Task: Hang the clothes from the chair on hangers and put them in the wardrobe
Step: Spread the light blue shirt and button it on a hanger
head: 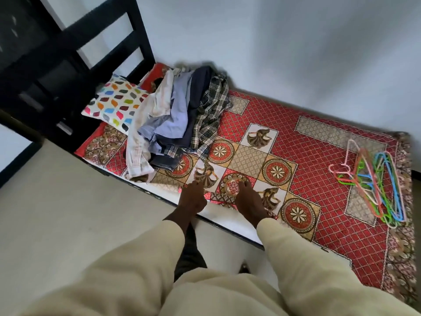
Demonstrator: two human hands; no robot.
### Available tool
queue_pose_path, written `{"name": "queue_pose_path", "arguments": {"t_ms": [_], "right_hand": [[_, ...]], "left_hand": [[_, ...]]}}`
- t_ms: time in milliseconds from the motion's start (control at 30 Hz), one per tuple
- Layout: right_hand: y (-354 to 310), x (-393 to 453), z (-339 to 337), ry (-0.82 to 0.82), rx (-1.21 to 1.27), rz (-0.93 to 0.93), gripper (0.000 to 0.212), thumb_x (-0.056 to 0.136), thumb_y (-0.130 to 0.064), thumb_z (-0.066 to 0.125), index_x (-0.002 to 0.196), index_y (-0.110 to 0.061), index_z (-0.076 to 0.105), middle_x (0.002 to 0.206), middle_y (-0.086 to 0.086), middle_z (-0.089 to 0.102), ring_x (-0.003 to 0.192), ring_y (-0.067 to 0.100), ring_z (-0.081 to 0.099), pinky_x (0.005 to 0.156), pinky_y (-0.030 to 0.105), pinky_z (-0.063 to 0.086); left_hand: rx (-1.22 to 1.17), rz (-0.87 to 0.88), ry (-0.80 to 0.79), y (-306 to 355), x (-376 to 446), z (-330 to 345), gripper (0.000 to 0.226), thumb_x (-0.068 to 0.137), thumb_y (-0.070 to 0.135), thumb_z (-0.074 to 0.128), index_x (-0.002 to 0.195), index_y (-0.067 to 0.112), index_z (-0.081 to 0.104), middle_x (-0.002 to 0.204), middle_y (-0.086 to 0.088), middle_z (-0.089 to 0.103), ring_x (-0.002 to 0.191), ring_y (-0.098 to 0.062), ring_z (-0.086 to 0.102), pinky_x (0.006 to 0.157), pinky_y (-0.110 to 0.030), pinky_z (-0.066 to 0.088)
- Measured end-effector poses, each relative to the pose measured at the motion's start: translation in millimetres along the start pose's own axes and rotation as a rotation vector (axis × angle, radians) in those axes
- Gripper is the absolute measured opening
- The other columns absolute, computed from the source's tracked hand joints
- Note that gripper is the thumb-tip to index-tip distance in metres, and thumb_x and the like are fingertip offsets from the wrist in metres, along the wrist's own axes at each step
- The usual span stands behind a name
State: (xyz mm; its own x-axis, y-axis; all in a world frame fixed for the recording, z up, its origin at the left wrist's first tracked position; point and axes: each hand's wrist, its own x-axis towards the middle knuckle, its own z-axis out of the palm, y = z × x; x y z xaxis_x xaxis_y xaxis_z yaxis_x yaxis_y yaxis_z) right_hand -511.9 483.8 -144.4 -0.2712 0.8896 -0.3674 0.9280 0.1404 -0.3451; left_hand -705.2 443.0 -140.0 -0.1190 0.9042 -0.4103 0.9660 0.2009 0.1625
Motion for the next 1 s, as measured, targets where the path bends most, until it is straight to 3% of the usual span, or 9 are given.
{"name": "queue_pose_path", "arguments": {"t_ms": [100,233,400,500,667,767,900,933,1000], "right_hand": [[-29.6,65.4,-2.1,0.017,0.057,0.037,0.042,0.087,-0.002,0.050,0.129,-0.003,0.049,0.128,0.018,0.052,0.108,0.039,0.057,0.082,0.046,0.052],[-85.5,153.9,-5.1,-0.003,0.020,0.045,0.034,0.091,-0.006,0.052,0.124,-0.002,0.050,0.125,0.017,0.052,0.096,0.034,0.062,0.070,0.043,0.053],[-158.9,276.8,-12.1,-0.013,0.117,0.127,0.039,0.096,-0.010,0.049,0.134,-0.004,0.046,0.131,0.017,0.051,0.112,0.035,0.057,0.081,0.040,0.048],[-192.1,353.7,-8.4,-0.049,0.121,0.107,0.029,0.091,-0.006,0.053,0.121,-0.003,0.054,0.115,0.015,0.061,0.102,0.035,0.062,0.069,0.033,0.043],[-234.7,474.9,20.0,-0.155,0.042,-0.021,0.017,0.091,-0.011,0.052,0.101,-0.002,0.062,0.105,0.018,0.065,0.100,0.036,0.064,0.068,0.034,0.045],[-268.9,535.7,28.6,-0.025,0.137,0.011,0.026,0.090,-0.012,0.053,0.114,-0.002,0.055,0.118,0.020,0.057,0.110,0.038,0.056,0.082,0.039,0.046],[-280.6,595.4,45.3,0.081,0.187,0.291,0.056,0.093,-0.035,0.057,0.135,-0.001,0.038,0.139,0.020,0.045,0.127,0.039,0.046,0.104,0.048,0.038],[-276.8,604.7,49.8,0.060,0.180,0.328,0.055,0.093,-0.034,0.057,0.133,-0.001,0.040,0.138,0.021,0.047,0.127,0.039,0.048,0.104,0.049,0.039],[-270.5,610.1,54.2,0.030,0.131,0.281,0.031,0.093,-0.022,0.055,0.118,-0.004,0.051,0.124,0.019,0.060,0.116,0.037,0.057,0.095,0.046,0.044]], "left_hand": [[-0.040,0.032,-0.020,-35.1,65.6,-21.6,0.044,0.087,0.019,0.057,0.128,0.007,0.048,0.126,-0.013,0.054,0.116,-0.032,0.054,0.094,-0.041,0.044],[-0.048,0.018,-0.046,-94.6,154.7,-60.5,0.041,0.086,0.016,0.056,0.125,0.006,0.051,0.127,-0.015,0.055,0.118,-0.034,0.054,0.099,-0.043,0.045],[-0.143,-0.052,-0.008,-168.0,266.9,-108.2,0.039,0.088,0.020,0.056,0.123,0.007,0.051,0.126,-0.016,0.053,0.119,-0.036,0.052,0.094,-0.041,0.043],[-0.246,-0.129,0.033,-206.8,330.8,-131.4,0.047,0.087,0.016,0.058,0.133,0.008,0.049,0.135,-0.015,0.051,0.125,-0.036,0.048,0.100,-0.043,0.040],[-0.406,-0.201,0.058,-272.0,431.5,-129.3,0.045,0.090,0.014,0.056,0.134,0.007,0.052,0.138,-0.017,0.052,0.129,-0.036,0.047,0.106,-0.041,0.037],[-0.513,-0.244,0.069,-305.4,484.3,-119.9,0.035,0.088,0.014,0.057,0.120,0.001,0.060,0.123,-0.021,0.061,0.117,-0.039,0.055,0.097,-0.042,0.045],[-0.670,-0.206,0.133,-319.2,521.4,-103.2,0.035,0.088,0.016,0.056,0.116,-0.003,0.063,0.121,-0.021,0.064,0.115,-0.034,0.058,0.095,-0.032,0.040],[-0.722,-0.216,0.159,-318.5,526.9,-100.8,0.034,0.089,0.012,0.058,0.117,-0.005,0.063,0.121,-0.021,0.064,0.116,-0.034,0.058,0.094,-0.028,0.039],[-0.810,-0.232,0.231,-315.2,534.6,-98.6,0.028,0.090,0.006,0.060,0.115,-0.005,0.064,0.119,-0.020,0.066,0.114,-0.033,0.059,0.092,-0.024,0.038]]}}
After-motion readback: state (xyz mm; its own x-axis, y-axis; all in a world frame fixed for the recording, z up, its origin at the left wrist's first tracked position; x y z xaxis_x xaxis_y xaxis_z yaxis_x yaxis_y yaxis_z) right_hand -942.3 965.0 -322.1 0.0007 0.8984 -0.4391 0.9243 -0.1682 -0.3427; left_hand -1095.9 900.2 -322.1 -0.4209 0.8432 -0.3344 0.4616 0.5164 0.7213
